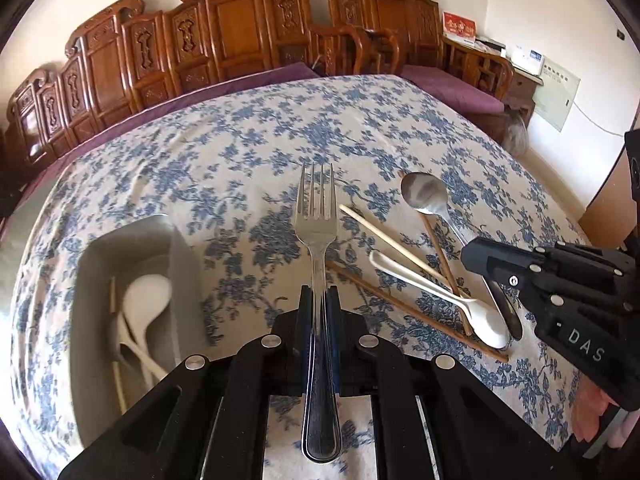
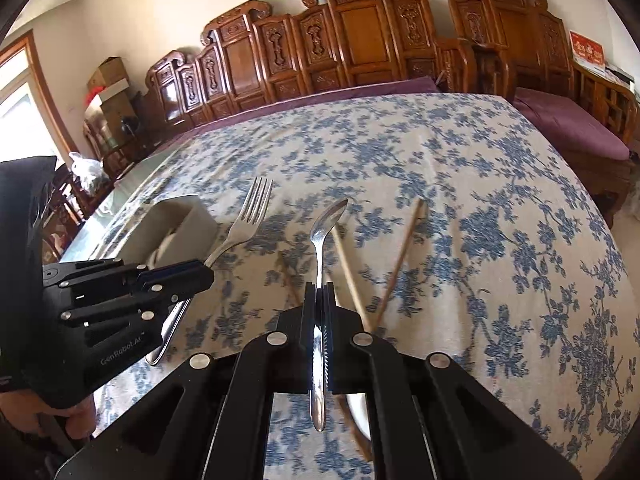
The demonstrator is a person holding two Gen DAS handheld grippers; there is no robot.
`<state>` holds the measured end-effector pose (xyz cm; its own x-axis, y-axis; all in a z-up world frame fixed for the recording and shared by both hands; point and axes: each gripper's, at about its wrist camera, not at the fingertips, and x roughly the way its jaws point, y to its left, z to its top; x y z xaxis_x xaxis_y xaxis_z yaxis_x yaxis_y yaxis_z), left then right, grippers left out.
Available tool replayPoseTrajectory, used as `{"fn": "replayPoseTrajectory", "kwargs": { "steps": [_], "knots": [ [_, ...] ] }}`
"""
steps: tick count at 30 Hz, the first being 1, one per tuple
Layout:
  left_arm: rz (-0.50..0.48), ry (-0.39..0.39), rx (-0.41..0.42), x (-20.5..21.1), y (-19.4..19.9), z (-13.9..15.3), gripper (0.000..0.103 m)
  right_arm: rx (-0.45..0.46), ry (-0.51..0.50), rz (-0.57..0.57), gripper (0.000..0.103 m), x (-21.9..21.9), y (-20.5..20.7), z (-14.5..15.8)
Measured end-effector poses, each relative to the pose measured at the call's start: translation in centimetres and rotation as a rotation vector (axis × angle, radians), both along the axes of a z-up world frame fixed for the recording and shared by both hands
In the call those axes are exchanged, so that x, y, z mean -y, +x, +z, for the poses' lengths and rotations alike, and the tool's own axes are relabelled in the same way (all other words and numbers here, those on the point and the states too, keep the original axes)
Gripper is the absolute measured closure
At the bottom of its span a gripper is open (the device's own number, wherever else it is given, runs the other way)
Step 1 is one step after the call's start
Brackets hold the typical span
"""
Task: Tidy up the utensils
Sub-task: 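Lower the metal fork into the grey tray and open the left gripper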
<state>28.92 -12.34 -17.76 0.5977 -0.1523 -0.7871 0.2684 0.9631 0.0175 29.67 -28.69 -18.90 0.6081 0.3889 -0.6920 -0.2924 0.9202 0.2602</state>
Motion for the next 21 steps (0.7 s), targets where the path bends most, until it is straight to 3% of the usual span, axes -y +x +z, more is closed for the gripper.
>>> {"fn": "replayPoseTrajectory", "kwargs": {
  "steps": [12, 21],
  "knots": [
    [0.055, -0.001, 0.048, -4.5, -1.5, 2.9, 0.097, 0.06, 0.044, 0.081, 0.098, -3.6, -2.0, 2.7],
    [0.111, 0.0, 0.056, -9.2, -1.8, 3.5, 0.097, 0.075, 0.04, 0.134, 0.098, -5.5, -2.9, 3.4]
  ]
}}
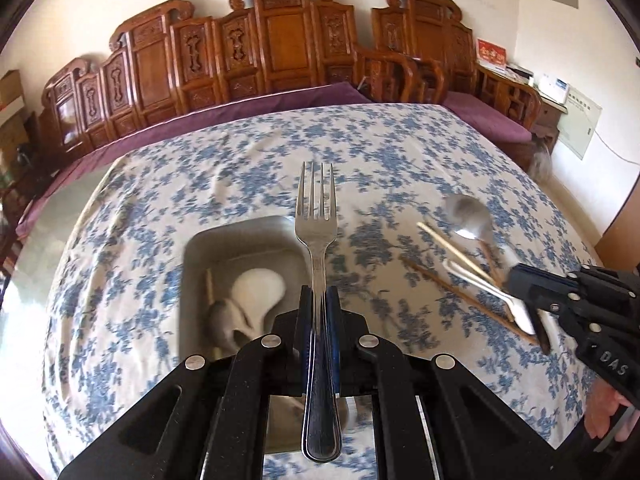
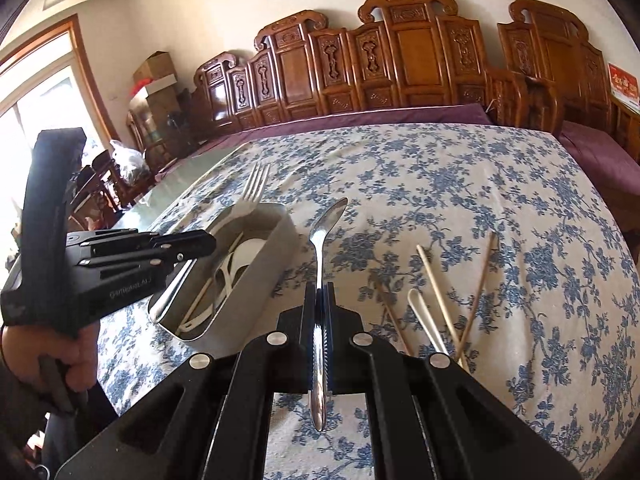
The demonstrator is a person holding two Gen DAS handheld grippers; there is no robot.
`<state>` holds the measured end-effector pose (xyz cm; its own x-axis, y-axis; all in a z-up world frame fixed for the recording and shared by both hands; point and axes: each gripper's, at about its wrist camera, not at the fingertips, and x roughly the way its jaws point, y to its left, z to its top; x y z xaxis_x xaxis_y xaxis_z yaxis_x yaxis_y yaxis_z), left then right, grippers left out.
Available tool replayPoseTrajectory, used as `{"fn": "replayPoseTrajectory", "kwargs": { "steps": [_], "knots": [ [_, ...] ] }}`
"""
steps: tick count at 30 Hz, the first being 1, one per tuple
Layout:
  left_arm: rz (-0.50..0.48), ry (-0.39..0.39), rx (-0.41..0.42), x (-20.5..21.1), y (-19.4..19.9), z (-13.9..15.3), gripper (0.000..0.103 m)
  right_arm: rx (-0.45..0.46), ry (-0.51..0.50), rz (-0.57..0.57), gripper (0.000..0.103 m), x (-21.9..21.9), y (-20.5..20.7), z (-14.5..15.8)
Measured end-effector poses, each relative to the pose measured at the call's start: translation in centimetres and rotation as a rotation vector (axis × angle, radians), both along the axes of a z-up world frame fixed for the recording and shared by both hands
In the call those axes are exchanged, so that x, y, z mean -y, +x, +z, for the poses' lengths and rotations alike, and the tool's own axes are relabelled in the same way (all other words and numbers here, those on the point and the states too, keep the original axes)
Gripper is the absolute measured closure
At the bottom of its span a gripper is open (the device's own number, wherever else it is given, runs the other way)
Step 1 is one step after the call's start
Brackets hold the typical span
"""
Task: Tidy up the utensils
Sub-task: 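Lower the metal fork into the grey tray and open the left gripper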
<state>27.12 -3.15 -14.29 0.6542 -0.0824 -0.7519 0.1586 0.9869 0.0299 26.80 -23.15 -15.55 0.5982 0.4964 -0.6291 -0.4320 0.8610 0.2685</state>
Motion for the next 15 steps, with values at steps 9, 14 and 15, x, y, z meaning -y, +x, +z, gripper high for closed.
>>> {"fn": "replayPoseTrajectory", "kwargs": {
  "steps": [9, 14, 15],
  "knots": [
    [0.065, 0.001, -0.047, -3.8, 1.5, -2.1, 0.097, -0.007, -0.017, 0.021, 0.098, -0.8, -0.2, -0.5],
    [0.08, 0.008, -0.086, -4.5, 2.3, -4.1, 0.096, -0.018, -0.022, 0.021, 0.098, -0.7, 0.0, -0.9],
    [0.08, 0.012, -0.093, -4.5, 2.4, -4.4, 0.096, -0.02, -0.023, 0.021, 0.098, -0.7, 0.1, -1.0]
  ]
}}
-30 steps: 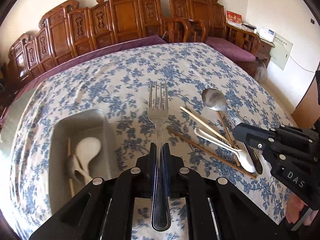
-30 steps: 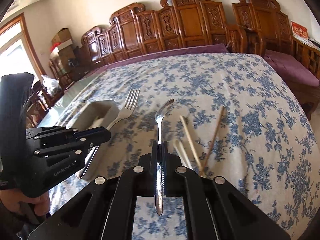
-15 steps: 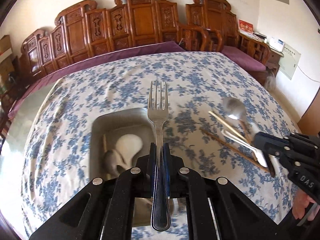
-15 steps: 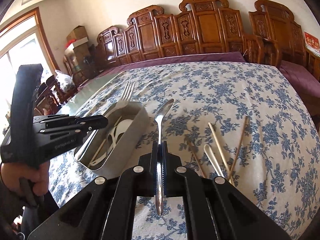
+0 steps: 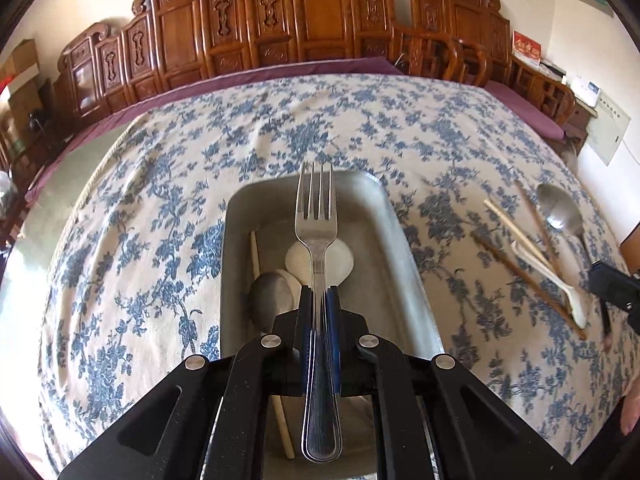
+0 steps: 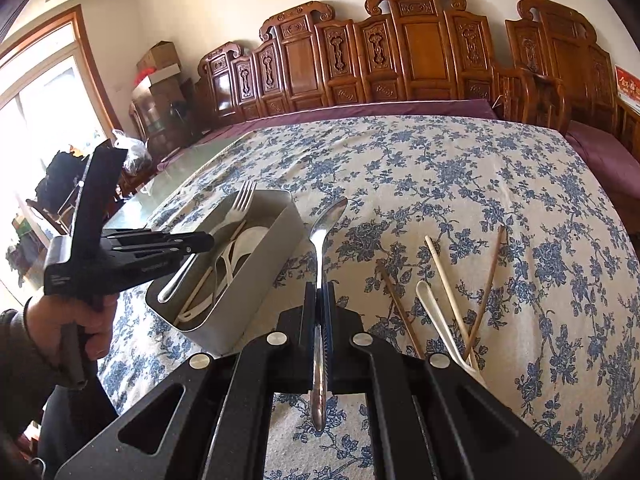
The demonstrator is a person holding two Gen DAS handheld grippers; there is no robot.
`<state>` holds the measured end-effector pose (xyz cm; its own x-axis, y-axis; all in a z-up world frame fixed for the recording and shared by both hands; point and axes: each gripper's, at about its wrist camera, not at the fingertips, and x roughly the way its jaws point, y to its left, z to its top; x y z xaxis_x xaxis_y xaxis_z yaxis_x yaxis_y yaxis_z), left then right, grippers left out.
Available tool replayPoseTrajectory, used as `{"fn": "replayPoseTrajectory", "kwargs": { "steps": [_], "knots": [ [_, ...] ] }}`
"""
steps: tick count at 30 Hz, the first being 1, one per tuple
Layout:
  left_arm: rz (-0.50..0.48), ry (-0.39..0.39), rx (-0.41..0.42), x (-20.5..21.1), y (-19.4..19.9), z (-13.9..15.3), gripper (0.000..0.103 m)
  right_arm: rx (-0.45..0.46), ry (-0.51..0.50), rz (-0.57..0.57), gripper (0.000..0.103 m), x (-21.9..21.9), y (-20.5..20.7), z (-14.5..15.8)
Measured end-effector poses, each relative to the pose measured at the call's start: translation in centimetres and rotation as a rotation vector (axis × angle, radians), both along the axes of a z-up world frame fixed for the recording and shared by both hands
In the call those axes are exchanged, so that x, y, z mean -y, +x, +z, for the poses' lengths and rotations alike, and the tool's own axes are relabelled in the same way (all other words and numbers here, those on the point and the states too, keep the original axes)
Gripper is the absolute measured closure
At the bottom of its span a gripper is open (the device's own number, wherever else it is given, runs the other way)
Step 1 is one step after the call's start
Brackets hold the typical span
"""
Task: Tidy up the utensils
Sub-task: 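Lower the metal fork into the grey tray and open the left gripper, then lower the metal knife into the grey tray and open the right gripper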
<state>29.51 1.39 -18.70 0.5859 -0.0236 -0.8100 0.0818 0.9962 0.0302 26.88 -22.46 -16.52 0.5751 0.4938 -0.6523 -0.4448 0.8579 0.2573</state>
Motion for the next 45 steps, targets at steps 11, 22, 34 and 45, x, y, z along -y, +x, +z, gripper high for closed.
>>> {"fn": "replayPoseTrajectory", "kwargs": {
  "steps": [11, 22, 34, 45],
  "knots": [
    [-0.007, 0.033, -0.056, 0.2, 1.1, -2.3, 0.096, -0.012, -0.008, 0.005, 0.098, 0.0, 0.3, -0.4],
    [-0.001, 0.012, -0.053, 0.0, 0.9, -1.9, 0.096, -0.014, -0.015, 0.01, 0.098, -0.2, 0.2, -0.7],
    [-0.023, -0.011, 0.056, -1.5, -2.5, 1.3, 0.089, -0.013, -0.013, 0.039, 0.098, -1.9, -0.7, -0.2],
    [-0.016, -0.052, 0.113, -4.3, -4.6, 2.6, 0.089, -0.03, 0.007, 0.095, 0.098, -7.5, -0.2, 0.8]
  ]
}}
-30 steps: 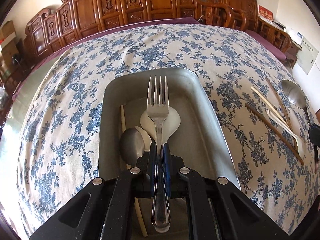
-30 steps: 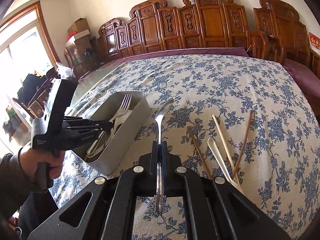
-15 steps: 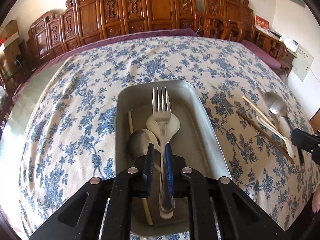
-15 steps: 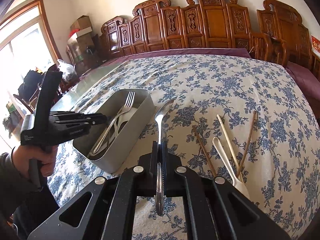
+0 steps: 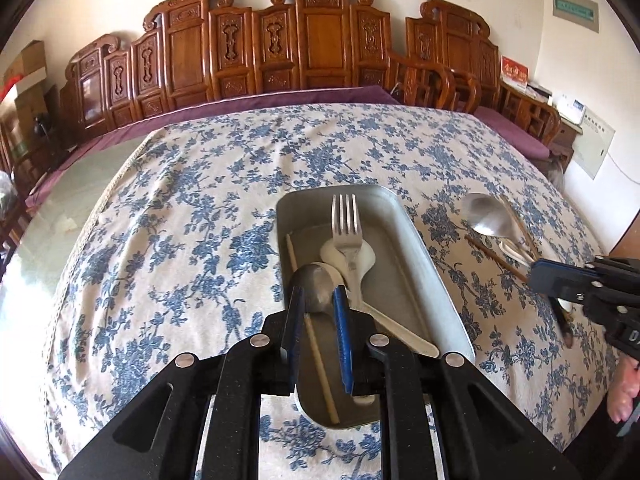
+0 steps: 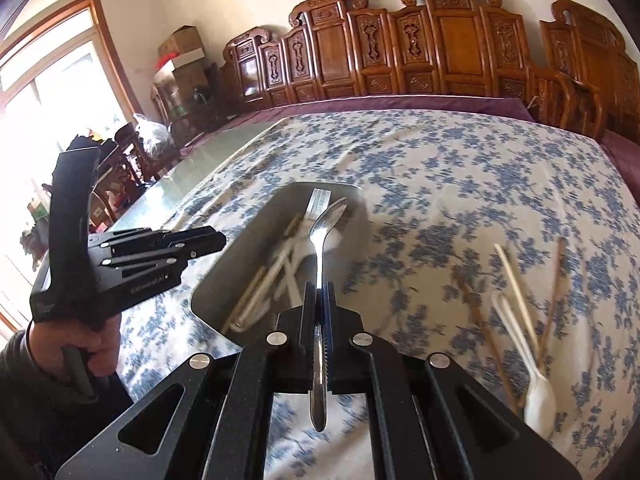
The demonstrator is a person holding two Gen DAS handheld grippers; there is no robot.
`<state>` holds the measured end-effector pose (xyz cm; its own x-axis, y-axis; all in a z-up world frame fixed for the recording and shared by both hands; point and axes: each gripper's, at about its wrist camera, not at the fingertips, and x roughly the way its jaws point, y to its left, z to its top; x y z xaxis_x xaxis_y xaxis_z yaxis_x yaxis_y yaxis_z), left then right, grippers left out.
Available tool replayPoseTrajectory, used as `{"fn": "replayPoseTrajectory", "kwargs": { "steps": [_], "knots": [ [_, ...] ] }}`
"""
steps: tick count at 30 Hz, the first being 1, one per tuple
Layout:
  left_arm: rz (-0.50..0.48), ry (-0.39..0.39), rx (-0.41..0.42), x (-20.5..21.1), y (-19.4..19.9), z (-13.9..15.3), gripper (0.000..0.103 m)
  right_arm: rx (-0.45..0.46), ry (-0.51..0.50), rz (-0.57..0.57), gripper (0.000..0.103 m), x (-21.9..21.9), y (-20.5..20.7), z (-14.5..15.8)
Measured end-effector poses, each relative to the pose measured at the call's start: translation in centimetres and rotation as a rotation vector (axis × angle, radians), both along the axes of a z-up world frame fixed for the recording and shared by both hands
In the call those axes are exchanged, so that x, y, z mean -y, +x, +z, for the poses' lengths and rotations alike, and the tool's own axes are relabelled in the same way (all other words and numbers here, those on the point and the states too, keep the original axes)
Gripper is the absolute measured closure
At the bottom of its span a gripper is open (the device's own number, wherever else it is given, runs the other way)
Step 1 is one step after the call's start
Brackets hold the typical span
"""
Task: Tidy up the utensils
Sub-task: 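Lower the metal knife into the grey tray and open the right gripper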
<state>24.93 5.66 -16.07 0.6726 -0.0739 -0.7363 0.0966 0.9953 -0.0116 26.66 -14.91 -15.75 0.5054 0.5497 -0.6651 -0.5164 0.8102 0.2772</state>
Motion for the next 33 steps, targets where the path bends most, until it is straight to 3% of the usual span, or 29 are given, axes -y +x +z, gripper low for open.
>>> {"fn": "replayPoseTrajectory", "kwargs": {
  "steps": [12, 20, 33],
  "knots": [
    [-0.004, -0.026, 0.021, -2.6, -1.0, 0.6, 0.089, -0.055, -0.013, 0.04, 0.098, -7.5, 3.8, -1.8],
    [0.024, -0.055, 0.01, -4.4, -0.8, 0.5, 0.089, -0.078, -0.088, 0.043, 0.098, -11.1, 5.5, -3.9],
    [0.032, -0.058, 0.01, -4.5, -0.7, 0.7, 0.089, -0.13, -0.121, 0.022, 0.095, -11.6, 5.9, -5.7]
  ]
}}
